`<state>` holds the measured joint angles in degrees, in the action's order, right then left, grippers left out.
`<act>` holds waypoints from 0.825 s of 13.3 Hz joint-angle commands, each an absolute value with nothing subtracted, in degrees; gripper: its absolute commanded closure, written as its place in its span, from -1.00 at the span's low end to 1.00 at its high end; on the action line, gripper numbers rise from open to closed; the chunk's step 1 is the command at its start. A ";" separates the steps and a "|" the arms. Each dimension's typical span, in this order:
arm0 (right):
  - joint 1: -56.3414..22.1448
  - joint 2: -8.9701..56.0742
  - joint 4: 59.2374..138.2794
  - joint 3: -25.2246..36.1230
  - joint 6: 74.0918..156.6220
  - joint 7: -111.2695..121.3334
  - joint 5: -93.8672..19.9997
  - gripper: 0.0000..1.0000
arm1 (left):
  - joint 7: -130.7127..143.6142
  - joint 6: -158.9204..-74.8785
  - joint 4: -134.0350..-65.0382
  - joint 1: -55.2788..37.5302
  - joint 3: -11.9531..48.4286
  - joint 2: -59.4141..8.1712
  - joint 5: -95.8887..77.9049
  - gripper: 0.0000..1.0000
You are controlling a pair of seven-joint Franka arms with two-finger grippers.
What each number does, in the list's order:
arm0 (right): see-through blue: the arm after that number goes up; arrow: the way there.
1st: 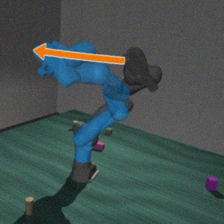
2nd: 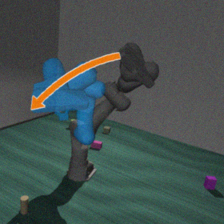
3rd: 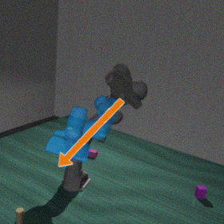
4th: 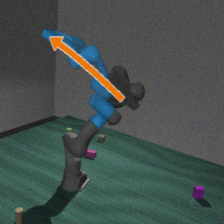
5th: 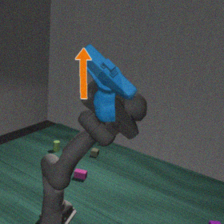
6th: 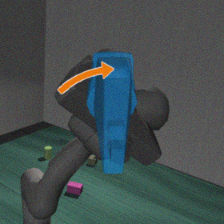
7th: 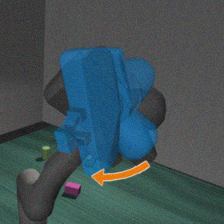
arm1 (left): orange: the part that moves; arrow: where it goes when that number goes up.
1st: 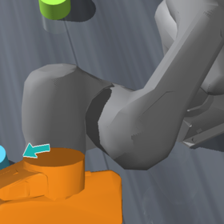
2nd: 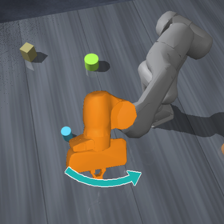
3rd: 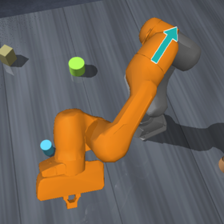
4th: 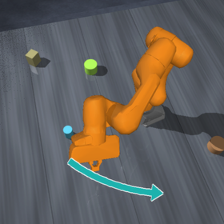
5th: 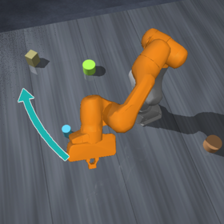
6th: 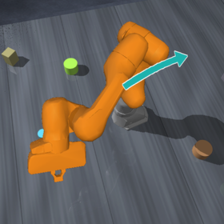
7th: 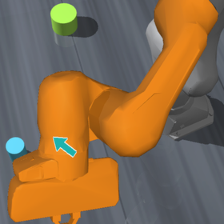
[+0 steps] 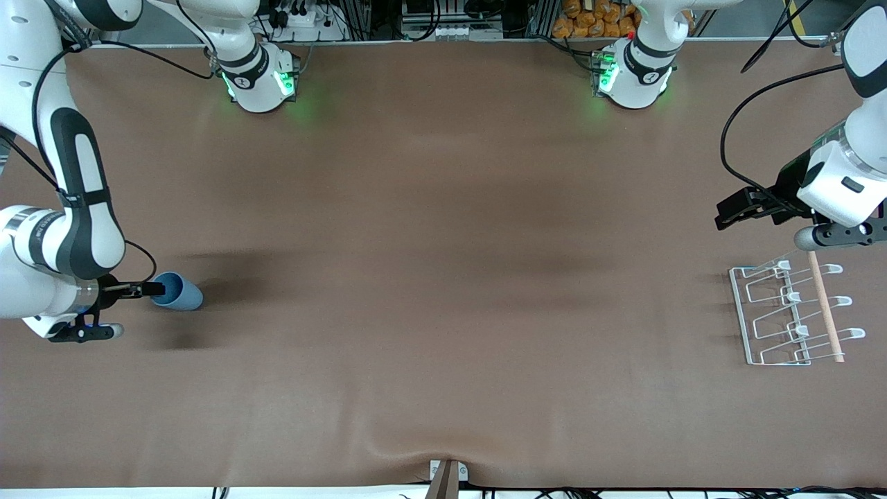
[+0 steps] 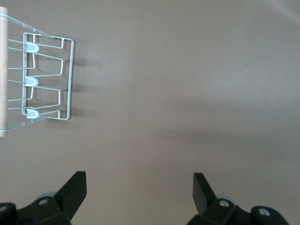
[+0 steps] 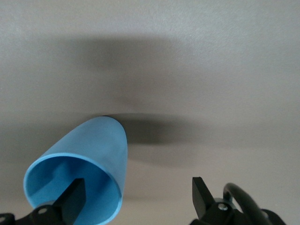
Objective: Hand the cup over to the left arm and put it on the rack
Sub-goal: 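Close the right gripper on the blue cup's rim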
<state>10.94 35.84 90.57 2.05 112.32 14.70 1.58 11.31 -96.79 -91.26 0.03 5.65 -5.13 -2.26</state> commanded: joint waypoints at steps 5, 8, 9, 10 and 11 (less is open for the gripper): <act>11.60 37.53 89.65 1.14 112.33 15.12 0.35 1.00 | 10.90 -95.89 -90.35 0.09 5.71 -5.45 -2.64 -1.00; 11.25 37.53 89.56 1.14 112.15 15.03 0.35 1.00 | 10.20 -95.89 -90.44 0.09 5.71 -5.45 -2.64 -1.00; 11.16 37.36 89.56 1.14 111.89 14.86 0.35 1.00 | 10.20 -95.89 -90.53 0.26 5.71 -5.54 -2.64 -1.00; 10.90 36.83 89.47 0.88 111.19 14.68 0.35 1.00 | 10.11 -95.98 -90.53 0.26 5.80 -5.54 -2.64 -1.00; 10.12 35.78 89.04 0.44 109.88 14.42 0.26 1.00 | 10.28 -95.98 -90.53 0.26 5.80 -5.62 -3.25 -1.00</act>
<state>10.76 37.00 90.24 1.29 112.20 14.69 1.11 11.28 -96.79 -91.26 0.01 5.71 -5.34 -2.26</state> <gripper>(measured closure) 0.943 0.000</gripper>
